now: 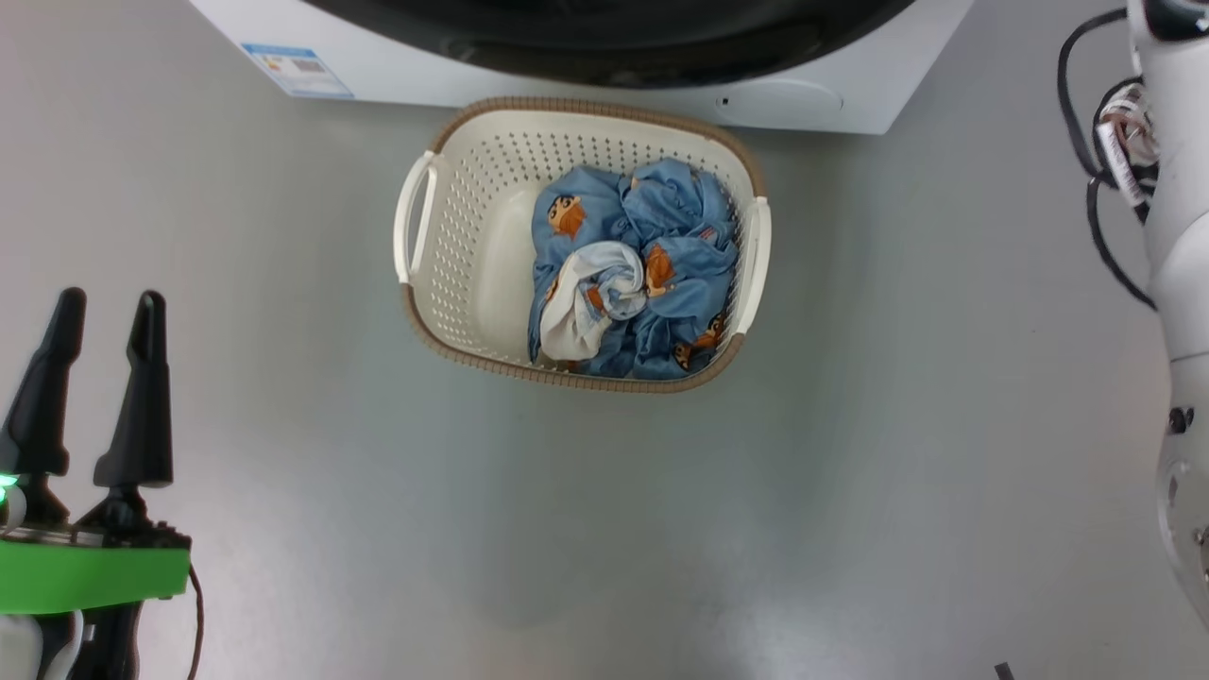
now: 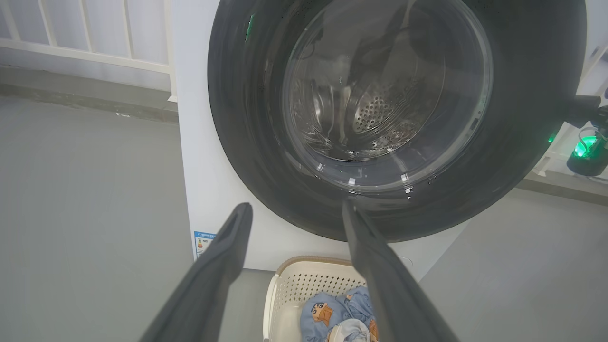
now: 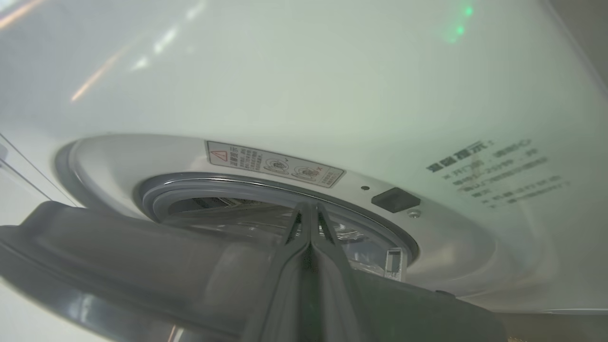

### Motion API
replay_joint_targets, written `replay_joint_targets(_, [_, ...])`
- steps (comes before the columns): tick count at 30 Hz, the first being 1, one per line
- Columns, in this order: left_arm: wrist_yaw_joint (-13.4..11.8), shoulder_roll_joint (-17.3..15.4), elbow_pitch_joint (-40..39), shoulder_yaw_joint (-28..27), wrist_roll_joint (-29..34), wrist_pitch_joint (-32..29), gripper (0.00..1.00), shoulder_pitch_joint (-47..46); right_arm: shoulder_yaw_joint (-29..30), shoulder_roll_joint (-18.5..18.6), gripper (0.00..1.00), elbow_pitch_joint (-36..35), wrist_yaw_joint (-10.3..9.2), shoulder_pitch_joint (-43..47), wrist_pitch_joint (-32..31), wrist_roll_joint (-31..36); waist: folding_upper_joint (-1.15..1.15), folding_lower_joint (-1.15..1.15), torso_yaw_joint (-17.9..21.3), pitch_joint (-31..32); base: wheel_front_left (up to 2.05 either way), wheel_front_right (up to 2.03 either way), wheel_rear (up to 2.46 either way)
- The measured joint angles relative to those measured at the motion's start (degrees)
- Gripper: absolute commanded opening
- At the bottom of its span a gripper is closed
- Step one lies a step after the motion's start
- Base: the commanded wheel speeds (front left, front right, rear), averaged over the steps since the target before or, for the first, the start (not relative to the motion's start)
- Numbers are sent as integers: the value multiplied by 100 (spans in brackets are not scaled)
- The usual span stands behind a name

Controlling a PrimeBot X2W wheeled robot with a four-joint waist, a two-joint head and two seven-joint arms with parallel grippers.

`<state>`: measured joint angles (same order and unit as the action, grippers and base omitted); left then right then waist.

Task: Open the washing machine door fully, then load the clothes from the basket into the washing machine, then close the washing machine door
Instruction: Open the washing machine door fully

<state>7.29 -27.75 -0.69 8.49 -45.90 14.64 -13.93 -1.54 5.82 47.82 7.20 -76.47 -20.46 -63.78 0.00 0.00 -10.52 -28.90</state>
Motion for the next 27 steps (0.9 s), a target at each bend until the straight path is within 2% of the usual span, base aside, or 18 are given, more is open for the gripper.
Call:
replay_joint_targets(10, [0, 14, 143, 30, 98, 0, 100, 133, -201, -43, 0, -155, 0, 694, -375, -176, 0, 0, 105, 466, 0, 0, 0])
replay_joint_targets(27, [8, 267, 536, 47, 388, 0, 100, 617, -41, -31, 0, -958, 0, 2349, -1447, -335, 0, -1, 119, 1512, 0, 0, 0])
